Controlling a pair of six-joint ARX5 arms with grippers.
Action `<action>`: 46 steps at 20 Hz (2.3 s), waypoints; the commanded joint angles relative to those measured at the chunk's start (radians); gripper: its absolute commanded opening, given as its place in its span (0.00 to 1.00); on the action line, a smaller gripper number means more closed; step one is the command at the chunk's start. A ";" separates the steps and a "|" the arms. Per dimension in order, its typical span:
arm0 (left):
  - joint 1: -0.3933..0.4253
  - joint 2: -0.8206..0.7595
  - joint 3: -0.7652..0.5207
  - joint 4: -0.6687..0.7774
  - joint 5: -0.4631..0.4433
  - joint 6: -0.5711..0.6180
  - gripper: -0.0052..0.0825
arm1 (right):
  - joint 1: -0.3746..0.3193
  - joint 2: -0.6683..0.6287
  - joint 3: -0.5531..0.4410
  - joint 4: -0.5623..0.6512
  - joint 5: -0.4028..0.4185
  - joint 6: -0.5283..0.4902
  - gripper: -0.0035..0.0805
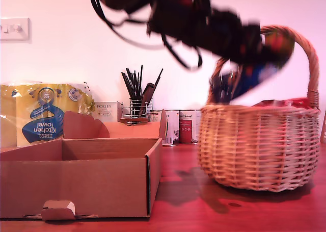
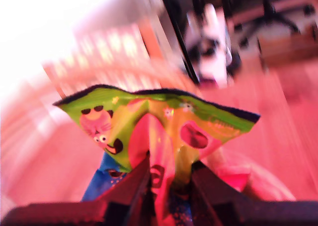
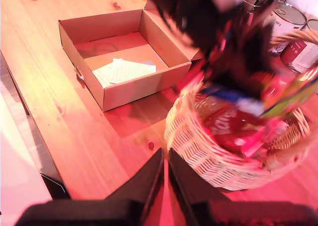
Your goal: Move the bags of Easter eggs from the cardboard box on the left into the woven basket on the right side.
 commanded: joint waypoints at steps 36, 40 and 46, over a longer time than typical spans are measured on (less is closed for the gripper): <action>0.211 -0.695 -0.360 -0.430 -0.270 -0.300 0.03 | -0.019 0.205 -0.001 0.689 0.262 0.422 0.03; 0.323 -0.901 -0.539 -0.366 -0.293 -0.370 0.03 | -0.024 0.209 -0.093 0.769 0.253 0.415 0.03; 0.500 -1.203 -0.738 -0.386 -0.321 -0.398 0.03 | -0.118 0.170 -0.188 0.794 0.210 0.357 0.03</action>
